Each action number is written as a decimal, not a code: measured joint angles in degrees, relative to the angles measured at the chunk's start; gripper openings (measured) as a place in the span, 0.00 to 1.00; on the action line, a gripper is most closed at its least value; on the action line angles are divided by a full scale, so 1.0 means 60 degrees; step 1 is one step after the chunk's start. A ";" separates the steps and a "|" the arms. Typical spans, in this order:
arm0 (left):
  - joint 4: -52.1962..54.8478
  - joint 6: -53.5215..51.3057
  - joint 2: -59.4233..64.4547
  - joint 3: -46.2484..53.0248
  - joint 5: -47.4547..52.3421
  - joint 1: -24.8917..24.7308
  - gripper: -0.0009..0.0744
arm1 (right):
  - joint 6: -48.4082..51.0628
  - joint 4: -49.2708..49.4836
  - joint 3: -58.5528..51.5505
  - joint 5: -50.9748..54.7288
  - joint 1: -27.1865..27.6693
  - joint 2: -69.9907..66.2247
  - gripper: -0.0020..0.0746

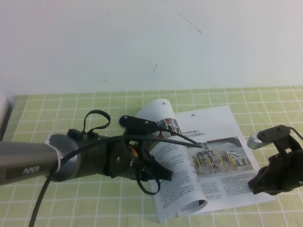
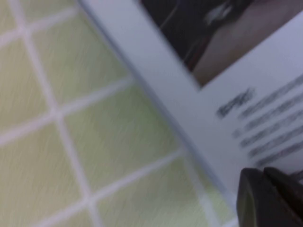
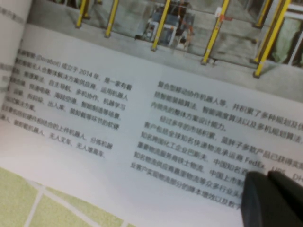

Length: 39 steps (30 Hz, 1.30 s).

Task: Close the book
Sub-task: 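Close the open booklet and leave it lying on the table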

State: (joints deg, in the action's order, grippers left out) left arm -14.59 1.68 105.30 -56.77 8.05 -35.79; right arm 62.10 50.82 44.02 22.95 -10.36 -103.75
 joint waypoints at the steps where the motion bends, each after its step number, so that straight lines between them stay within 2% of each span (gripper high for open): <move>1: 0.0000 -0.0103 0.0000 -0.0188 -0.0004 -0.0062 0.01 | 0.0000 0.0000 0.0000 0.0000 0.0000 0.0000 0.02; 7: 0.0116 -0.0439 -0.0266 -0.1353 0.0317 -0.0170 0.01 | 0.0000 -0.0228 -0.0093 -0.0110 0.0000 0.0362 0.02; 12: 0.0460 -0.0463 -0.1014 -0.1901 0.0406 -0.0170 0.01 | -0.0017 -0.0799 -0.0178 -0.0322 0.0000 0.1620 0.02; 17: 0.1374 -0.0562 -0.1687 -0.2060 0.2031 -0.0170 0.01 | -0.0034 -0.0999 -0.0178 -0.0366 0.0000 0.2619 0.02; 21: 0.3084 0.0510 -0.1733 -0.1890 0.3345 0.0047 0.01 | -0.0034 -0.1017 -0.0178 -0.0349 0.0000 0.2536 0.02; 25: 0.4078 0.1895 -0.1626 -0.1455 0.3260 0.0388 0.01 | -0.0034 -0.1017 -0.0178 -0.0349 0.0000 0.1844 0.02; 30: 0.4317 0.3047 -0.0923 -0.1140 0.3020 0.0672 0.01 | -0.0034 -0.1035 -0.0178 -0.0349 0.0000 0.0755 0.02; 39: 0.4339 0.3585 0.0193 -0.1102 0.2746 0.0754 0.01 | -0.0034 -0.1049 -0.0084 -0.0236 0.0000 0.0206 0.02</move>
State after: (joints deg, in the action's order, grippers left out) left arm 11.44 23.19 106.46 -63.39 24.53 -31.26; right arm 61.90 44.53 43.52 21.53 -10.36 -102.51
